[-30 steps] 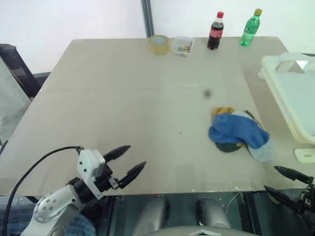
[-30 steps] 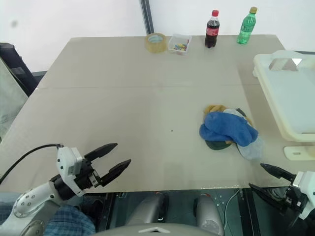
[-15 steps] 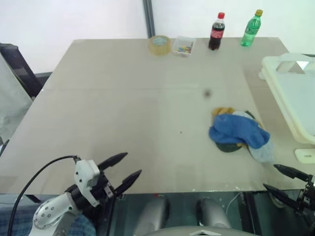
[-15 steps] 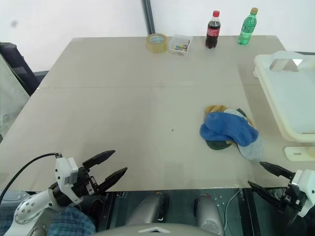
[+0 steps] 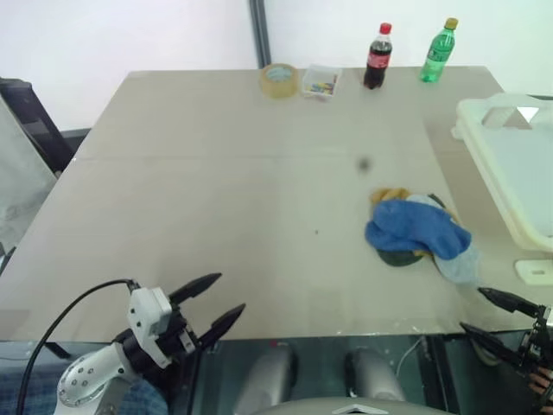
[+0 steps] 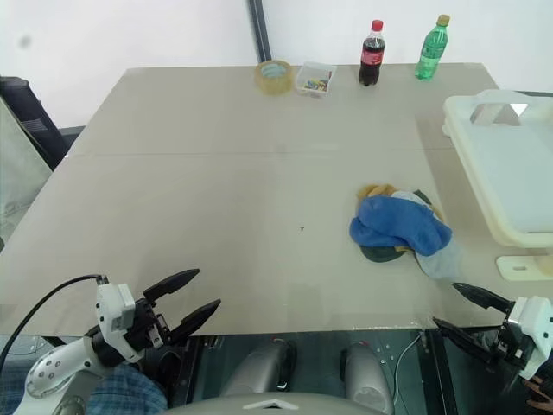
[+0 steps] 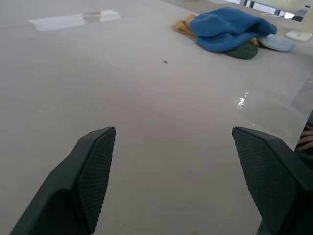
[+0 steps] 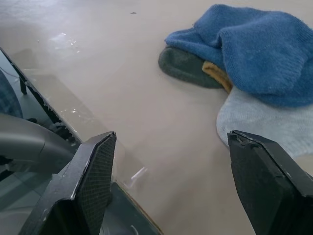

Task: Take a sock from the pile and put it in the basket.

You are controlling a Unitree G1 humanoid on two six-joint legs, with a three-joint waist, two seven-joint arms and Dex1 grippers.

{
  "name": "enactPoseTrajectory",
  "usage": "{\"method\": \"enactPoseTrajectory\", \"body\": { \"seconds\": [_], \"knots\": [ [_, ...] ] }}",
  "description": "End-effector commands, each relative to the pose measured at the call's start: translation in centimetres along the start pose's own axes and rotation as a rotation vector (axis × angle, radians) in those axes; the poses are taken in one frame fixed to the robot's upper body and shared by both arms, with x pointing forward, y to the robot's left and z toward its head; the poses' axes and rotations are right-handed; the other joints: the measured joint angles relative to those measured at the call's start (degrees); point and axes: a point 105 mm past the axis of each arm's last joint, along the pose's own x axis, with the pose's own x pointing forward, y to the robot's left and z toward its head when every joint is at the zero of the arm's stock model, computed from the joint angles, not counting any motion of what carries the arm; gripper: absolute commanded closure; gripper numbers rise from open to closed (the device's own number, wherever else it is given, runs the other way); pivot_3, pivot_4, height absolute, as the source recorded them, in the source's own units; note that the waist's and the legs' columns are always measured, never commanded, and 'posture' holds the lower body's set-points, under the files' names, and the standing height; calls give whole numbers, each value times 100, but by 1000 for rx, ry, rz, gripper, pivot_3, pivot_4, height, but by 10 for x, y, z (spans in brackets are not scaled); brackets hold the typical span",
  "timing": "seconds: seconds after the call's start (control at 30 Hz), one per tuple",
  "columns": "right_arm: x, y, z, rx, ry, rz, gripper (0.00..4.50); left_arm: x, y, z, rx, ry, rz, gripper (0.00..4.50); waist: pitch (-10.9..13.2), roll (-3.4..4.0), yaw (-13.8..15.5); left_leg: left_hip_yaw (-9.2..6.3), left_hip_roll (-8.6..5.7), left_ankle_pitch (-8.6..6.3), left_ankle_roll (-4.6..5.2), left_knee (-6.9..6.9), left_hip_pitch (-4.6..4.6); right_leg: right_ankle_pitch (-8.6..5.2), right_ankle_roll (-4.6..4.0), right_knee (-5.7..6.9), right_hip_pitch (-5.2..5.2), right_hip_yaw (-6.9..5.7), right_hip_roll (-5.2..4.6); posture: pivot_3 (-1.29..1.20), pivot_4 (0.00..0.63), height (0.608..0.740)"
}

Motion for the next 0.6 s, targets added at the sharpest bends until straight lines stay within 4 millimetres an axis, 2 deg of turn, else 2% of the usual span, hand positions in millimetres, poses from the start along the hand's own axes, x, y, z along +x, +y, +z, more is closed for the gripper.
{"method": "enactPoseTrajectory", "body": {
  "seconds": [0.03, 0.2, 0.33, 0.47, 0.6],
  "knots": [
    [13, 2, 21, -54, -60, 27, 797, -1, -1, 10, 15, -43, -19, 359, 0, 0, -4, 0, 0, 0, 0, 6, 0, 0, 0, 9, -1, 1, 0, 0, 150, 740],
    [47, -5, 46, -122, -59, 18, 797, -1, -6, 20, -40, -90, -125, 359, -1, 2, -9, 1, 4, 0, 0, 35, 1, -1, -1, 37, -1, 3, 4, 0, 150, 740],
    [76, -15, 60, -180, -17, -9, 797, 0, -1, 28, -50, -124, -169, 359, -4, -2, -2, 2, 3, 0, -1, 57, 0, 2, -5, 45, -1, 0, 6, 0, 150, 740],
    [106, -37, 61, -198, 71, -102, 797, 4, 5, 35, -67, -155, -201, 359, -4, -3, 7, -2, 2, 1, -1, 58, -4, 5, -6, 46, -1, -15, 10, 0, 150, 740],
    [127, -58, 54, -220, 189, -193, 797, 3, 4, 39, -94, -177, -240, 359, -5, -8, -16, 3, -2, 2, -2, 57, -11, 5, -6, 41, -7, -19, 9, 0, 150, 740]
  ]
}}
